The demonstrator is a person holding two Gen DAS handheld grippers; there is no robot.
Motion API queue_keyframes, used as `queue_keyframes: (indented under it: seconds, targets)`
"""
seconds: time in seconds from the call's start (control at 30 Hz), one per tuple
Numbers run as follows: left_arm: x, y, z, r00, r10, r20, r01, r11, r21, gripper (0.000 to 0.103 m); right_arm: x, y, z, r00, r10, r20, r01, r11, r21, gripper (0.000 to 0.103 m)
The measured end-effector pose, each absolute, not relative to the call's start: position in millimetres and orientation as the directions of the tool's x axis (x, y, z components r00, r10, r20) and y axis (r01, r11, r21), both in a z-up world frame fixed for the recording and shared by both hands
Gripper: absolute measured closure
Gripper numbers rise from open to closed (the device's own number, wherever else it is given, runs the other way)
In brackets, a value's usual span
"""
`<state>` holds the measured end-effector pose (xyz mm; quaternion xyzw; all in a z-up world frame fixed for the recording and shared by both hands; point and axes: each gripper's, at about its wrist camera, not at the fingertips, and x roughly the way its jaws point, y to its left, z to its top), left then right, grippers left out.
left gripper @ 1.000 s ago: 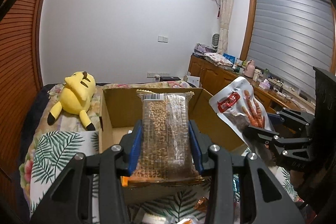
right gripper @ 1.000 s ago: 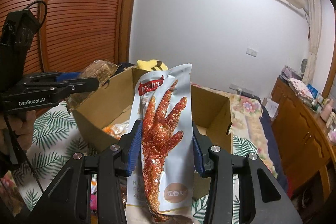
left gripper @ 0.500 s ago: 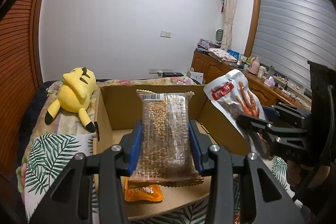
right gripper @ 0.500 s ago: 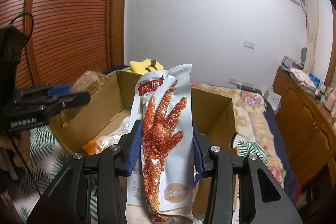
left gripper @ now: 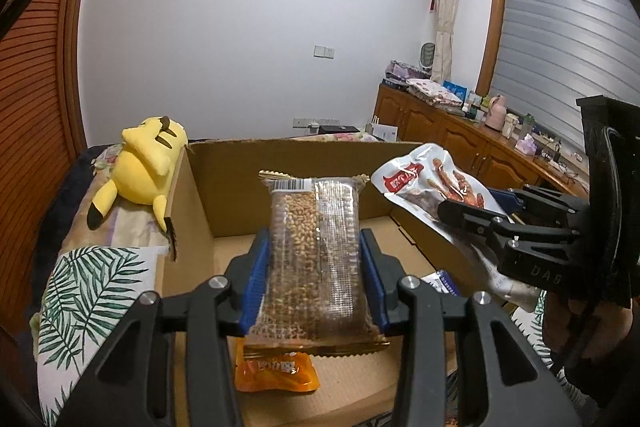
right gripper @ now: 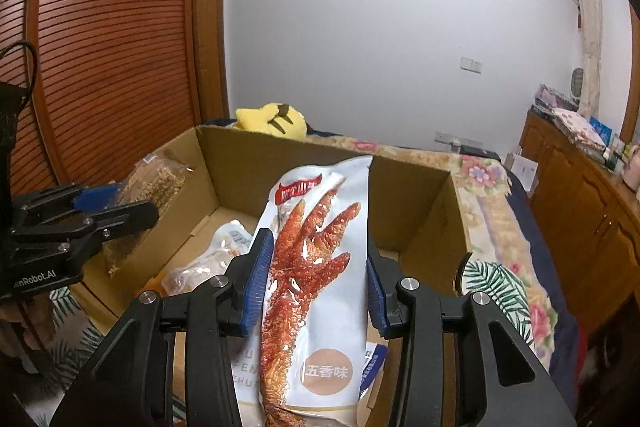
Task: Organize snacks
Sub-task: 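Release granola pack into box with left tool while right tool releases chicken-feet pack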
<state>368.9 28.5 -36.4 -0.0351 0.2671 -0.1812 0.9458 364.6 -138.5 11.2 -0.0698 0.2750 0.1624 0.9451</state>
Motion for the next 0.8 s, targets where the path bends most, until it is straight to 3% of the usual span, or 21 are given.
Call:
queue_keyframes:
  seconds: [0.13, 0.2, 0.5, 0.57, 0.6, 0.63, 0.8]
  targets:
    - [370, 25, -35, 0.79, -0.36, -0.496, 0.325, 0.932, -0.158, 0.051, 367, -138, 11, 0.79, 0.278, -0.546, -0.348, 0.937, -0.027, 0.061]
    - [369, 25, -32, 0.794, -0.356, -0.493, 0.324, 0.934, -0.153, 0.04, 369, -136, 11, 0.783, 0.284, -0.553, -0.354, 0.935, -0.022, 0.061]
    - [364, 36, -30, 0.802, -0.352, -0.483, 0.316, 0.936, -0.156, 0.04, 377, -137, 6, 0.753, 0.305, -0.583, -0.363, 0.931, 0.017, 0.057]
    - [362, 38, -30, 0.804, -0.351, -0.48, 0.314, 0.936, -0.159, 0.039, 378, -136, 8, 0.752, 0.304, -0.586, -0.365, 0.931, 0.014, 0.029]
    - [360, 36, -28, 0.805, -0.349, -0.48, 0.312, 0.937, -0.157, 0.038, 377, -135, 10, 0.755, 0.31, -0.578, -0.373, 0.928, 0.011, 0.024]
    - [359, 36, -27, 0.807, -0.348, -0.478, 0.312, 0.937, -0.154, 0.038, 375, -134, 13, 0.76, 0.316, -0.567, -0.379, 0.925, 0.006, 0.02]
    - [351, 38, -26, 0.815, -0.34, -0.469, 0.314, 0.94, -0.137, 0.037, 370, -133, 16, 0.767, 0.318, -0.557, -0.383, 0.924, 0.001, 0.02]
